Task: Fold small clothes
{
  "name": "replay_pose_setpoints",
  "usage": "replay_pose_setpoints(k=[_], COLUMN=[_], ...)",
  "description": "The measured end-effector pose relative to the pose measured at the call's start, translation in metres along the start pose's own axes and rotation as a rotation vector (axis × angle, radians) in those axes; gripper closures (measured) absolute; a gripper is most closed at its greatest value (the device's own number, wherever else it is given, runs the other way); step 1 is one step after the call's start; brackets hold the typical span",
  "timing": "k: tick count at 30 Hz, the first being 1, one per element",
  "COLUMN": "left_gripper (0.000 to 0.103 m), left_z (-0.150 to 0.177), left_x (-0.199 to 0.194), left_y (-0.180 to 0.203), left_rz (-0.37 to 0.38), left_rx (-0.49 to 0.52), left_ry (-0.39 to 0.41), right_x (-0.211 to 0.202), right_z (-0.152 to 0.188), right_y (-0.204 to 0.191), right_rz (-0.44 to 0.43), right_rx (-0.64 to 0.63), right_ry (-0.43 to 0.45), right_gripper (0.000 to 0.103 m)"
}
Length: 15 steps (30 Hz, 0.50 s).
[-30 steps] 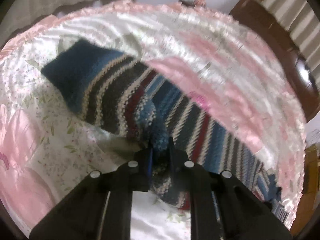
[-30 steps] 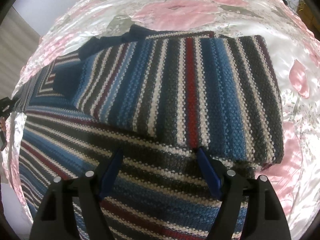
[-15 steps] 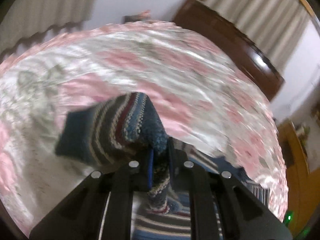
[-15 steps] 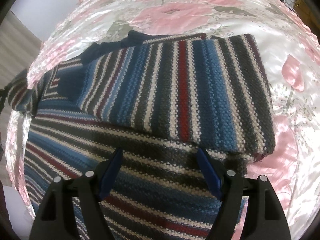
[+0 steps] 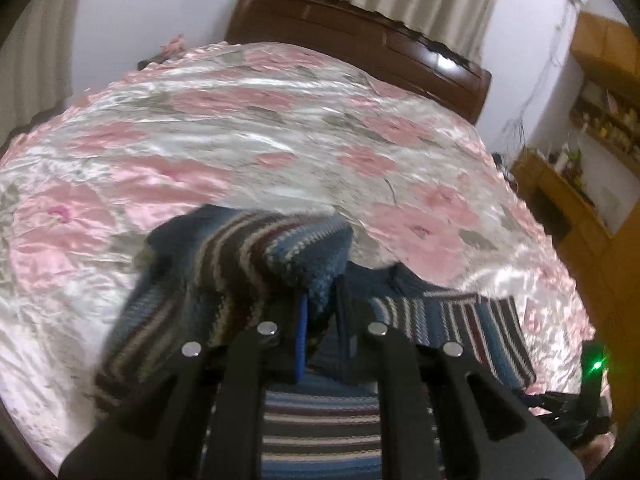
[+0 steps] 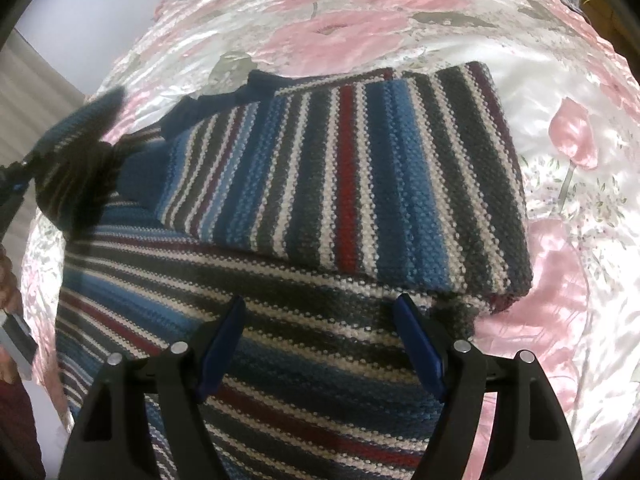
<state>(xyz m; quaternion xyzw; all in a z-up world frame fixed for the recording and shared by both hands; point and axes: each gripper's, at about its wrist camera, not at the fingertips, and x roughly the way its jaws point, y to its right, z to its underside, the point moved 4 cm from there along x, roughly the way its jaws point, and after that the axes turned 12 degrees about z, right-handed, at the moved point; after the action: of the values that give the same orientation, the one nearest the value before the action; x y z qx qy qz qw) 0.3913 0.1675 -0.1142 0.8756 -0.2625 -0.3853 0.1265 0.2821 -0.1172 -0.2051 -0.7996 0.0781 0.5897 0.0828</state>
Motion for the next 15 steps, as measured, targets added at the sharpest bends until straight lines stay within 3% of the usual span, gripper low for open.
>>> replay_pose_setpoints(k=[3, 5, 8, 12, 15], left_gripper=[0.083, 0.067, 0.063, 0.056, 0.053], left_z=[0.02, 0.035, 0.05, 0.05, 0.035], left_x=[0.023, 0.033, 0.036, 0.008, -0.017], left_y=[0.013, 0.02, 0.022, -0.004, -0.035], left_rz=[0.052, 0.077, 0.109, 0.128, 0.083], left_rx=[0.001, 0.007, 0.027, -0.02, -0.066], left_ry=[-0.08, -0.138, -0.196, -0.187, -0.148], right_x=[0.004, 0.007, 0.01, 0.01, 0.009], right_z=[0.002, 0.003, 0.004, 0.005, 0.003], right_y=[0.002, 0.002, 0.002, 0.003, 0.001], right_rz=[-0.003, -0.003, -0.005, -0.004, 0.01], right_rx=[0.004, 0.008, 0.007, 0.001, -0.002], right_ry=[-0.008, -0.016, -0.02, -0.029, -0.032], right_gripper=[0.026, 0.026, 0.026, 0.026, 0.026])
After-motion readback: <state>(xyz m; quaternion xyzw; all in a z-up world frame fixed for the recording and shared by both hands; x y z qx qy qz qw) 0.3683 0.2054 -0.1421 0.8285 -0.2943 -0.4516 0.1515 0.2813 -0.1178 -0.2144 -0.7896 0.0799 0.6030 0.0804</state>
